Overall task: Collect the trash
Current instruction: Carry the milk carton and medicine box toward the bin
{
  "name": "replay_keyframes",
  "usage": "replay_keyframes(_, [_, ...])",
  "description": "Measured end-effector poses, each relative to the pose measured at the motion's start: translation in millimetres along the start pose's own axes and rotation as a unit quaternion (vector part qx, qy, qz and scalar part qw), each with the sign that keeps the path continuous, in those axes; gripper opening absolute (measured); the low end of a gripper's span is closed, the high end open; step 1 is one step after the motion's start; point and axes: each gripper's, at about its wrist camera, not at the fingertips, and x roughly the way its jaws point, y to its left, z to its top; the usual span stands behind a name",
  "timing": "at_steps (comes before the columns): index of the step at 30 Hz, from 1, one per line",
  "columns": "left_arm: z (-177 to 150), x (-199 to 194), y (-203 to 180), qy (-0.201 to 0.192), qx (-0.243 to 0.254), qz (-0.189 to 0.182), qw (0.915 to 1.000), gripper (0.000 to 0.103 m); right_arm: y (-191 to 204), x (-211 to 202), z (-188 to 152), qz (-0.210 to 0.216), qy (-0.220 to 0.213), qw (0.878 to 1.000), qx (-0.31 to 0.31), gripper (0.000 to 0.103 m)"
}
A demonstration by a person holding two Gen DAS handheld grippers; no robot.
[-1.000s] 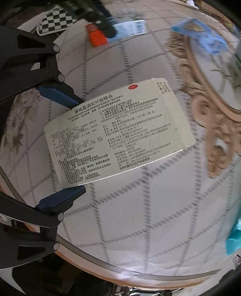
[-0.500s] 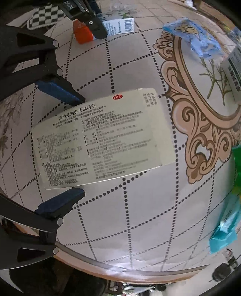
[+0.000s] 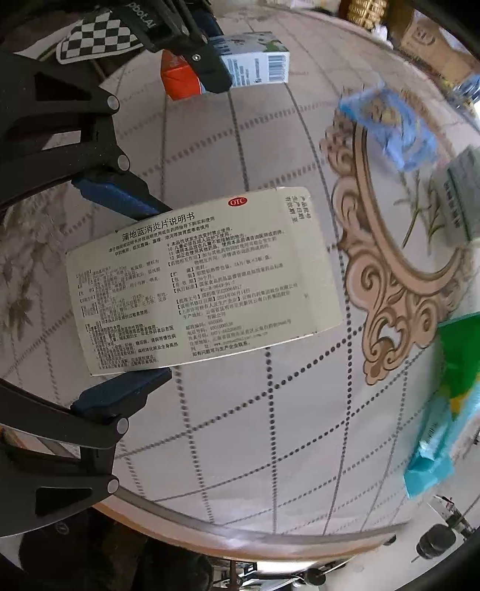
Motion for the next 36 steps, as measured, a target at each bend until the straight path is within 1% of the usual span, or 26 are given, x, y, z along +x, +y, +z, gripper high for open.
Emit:
replay_keyframes(2, [-9,-13,2,-0.015,0.008,0.0,0.9999,0.05,13,-17,-14,0.003,-0.016,1.0,-0.001,0.079])
replay_keyframes(7, [-48,-53,17,-0.057,0.036,-0.002,0.9977,0.05,50,-57,-58,0.018,-0.06,0.998,0.007,0.079])
replay_keyframes(8, [-56,-60,21,-0.064,0.04,-0.004,0.9971,0.05,58,-61,-71,0.021,-0.065,0.998,0.01,0.079])
replay_keyframes(9, [-68,-66,30,-0.073,0.044,-0.005,0.9964,0.05,64,-53,-94,0.022,-0.072,0.997,0.011,0.079])
replay_keyframes(10, [-77,-71,38,-0.077,0.045,-0.005,0.996,0.05,74,-57,-108,0.022,-0.078,0.997,0.015,0.079])
replay_keyframes(11, [-89,-76,47,-0.08,0.045,-0.008,0.9958,0.05,83,-55,-127,0.024,-0.079,0.996,0.02,0.079])
replay_keyframes(12, [-102,-77,59,-0.08,0.043,-0.011,0.9957,0.05,81,-44,-150,0.027,-0.08,0.996,0.023,0.079])
replay_keyframes(13, [-113,-79,69,-0.081,0.041,-0.014,0.9958,0.05,93,-45,-168,0.032,-0.077,0.996,0.027,0.079])
replay_keyframes(14, [-126,-81,80,-0.079,0.038,-0.017,0.996,0.05,93,-42,-186,0.035,-0.073,0.996,0.027,0.079])
replay_keyframes(16, [-155,-78,106,-0.068,0.028,-0.021,0.9971,0.05,111,-34,-221,0.042,-0.058,0.997,0.028,0.079])
replay_keyframes(18, [-181,-66,130,-0.051,0.013,-0.021,0.9984,0.05,135,-18,-253,0.05,-0.029,0.998,0.026,0.079])
replay_keyframes(20, [-203,-47,152,-0.026,-0.005,-0.028,0.9993,0.05,152,6,-280,0.059,0.002,0.998,0.024,0.079])
replay_keyframes(23, [-230,8,179,0.03,-0.033,-0.036,0.9984,0.05,169,65,-313,0.065,0.054,0.996,0.027,0.079])
replay_keyframes(24, [-238,35,188,0.051,-0.045,-0.038,0.997,0.05,172,93,-323,0.065,0.071,0.995,0.032,0.079])
replay_keyframes(26, [-248,79,198,0.079,-0.059,-0.055,0.9936,0.05,175,141,-332,0.059,0.093,0.993,0.036,0.079])
replay_keyframes(27, [-252,112,203,0.1,-0.071,-0.071,0.9899,0.05,175,167,-336,0.058,0.102,0.992,0.039,0.079])
replay_keyframes(29, [-257,163,207,0.129,-0.09,-0.1,0.9824,0.051,172,225,-340,0.053,0.119,0.99,0.05,0.079])
replay_keyframes(30, [-259,198,209,0.147,-0.102,-0.119,0.9766,0.051,169,253,-341,0.053,0.123,0.989,0.055,0.079])
replay_keyframes(32, [-260,245,212,0.164,-0.119,-0.143,0.9687,0.052,165,304,-340,0.045,0.132,0.988,0.061,0.079])
replay_keyframes(33, [-262,270,212,0.172,-0.124,-0.149,0.9659,0.052,162,331,-338,0.048,0.133,0.988,0.068,0.079])
replay_keyframes(34, [-262,291,211,0.174,-0.127,-0.152,0.9645,0.055,159,352,-336,0.05,0.134,0.987,0.071,0.079])
replay_keyframes(35, [-261,308,211,0.174,-0.128,-0.156,0.9639,0.062,159,374,-334,0.05,0.136,0.987,0.068,0.079])
replay_keyframes(36, [-262,327,211,0.171,-0.129,-0.152,0.9649,0.068,157,396,-332,0.054,0.137,0.987,0.069,0.079])
